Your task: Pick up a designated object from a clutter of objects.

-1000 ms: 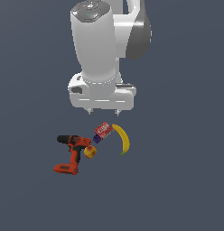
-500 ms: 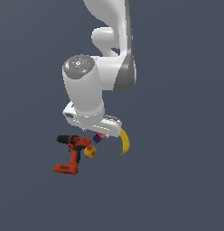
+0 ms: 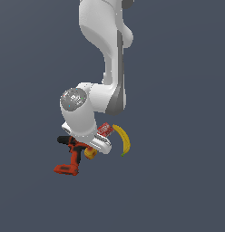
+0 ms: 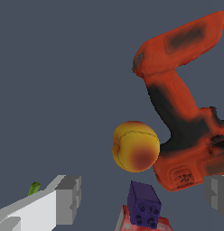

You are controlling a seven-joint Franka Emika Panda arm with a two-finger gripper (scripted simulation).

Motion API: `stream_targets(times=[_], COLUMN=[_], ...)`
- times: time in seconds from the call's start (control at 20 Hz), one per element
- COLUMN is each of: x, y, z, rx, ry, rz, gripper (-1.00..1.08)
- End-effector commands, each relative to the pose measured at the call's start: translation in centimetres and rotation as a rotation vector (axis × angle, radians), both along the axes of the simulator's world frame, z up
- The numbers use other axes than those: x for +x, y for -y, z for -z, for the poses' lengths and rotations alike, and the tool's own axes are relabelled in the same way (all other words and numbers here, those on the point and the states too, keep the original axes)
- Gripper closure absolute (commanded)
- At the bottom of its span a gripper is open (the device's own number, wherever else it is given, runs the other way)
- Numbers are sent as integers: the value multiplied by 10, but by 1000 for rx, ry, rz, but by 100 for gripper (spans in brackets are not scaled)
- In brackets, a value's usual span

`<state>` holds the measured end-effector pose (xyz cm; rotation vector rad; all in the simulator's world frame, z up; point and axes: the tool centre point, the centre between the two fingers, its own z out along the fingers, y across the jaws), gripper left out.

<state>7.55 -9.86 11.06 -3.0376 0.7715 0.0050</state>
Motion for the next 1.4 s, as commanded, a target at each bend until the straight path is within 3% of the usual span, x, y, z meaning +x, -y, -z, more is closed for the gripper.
stream_targets(times=[0.0, 1.25, 1.3, 1.35], x=[2, 2, 2, 2], y=[5, 11, 11, 11], z=[12, 77, 77, 77], rx=[-4, -8, -8, -8], ry=[1, 1, 1, 1], rz=[29, 61, 61, 61], gripper=[-92, -92, 108, 108])
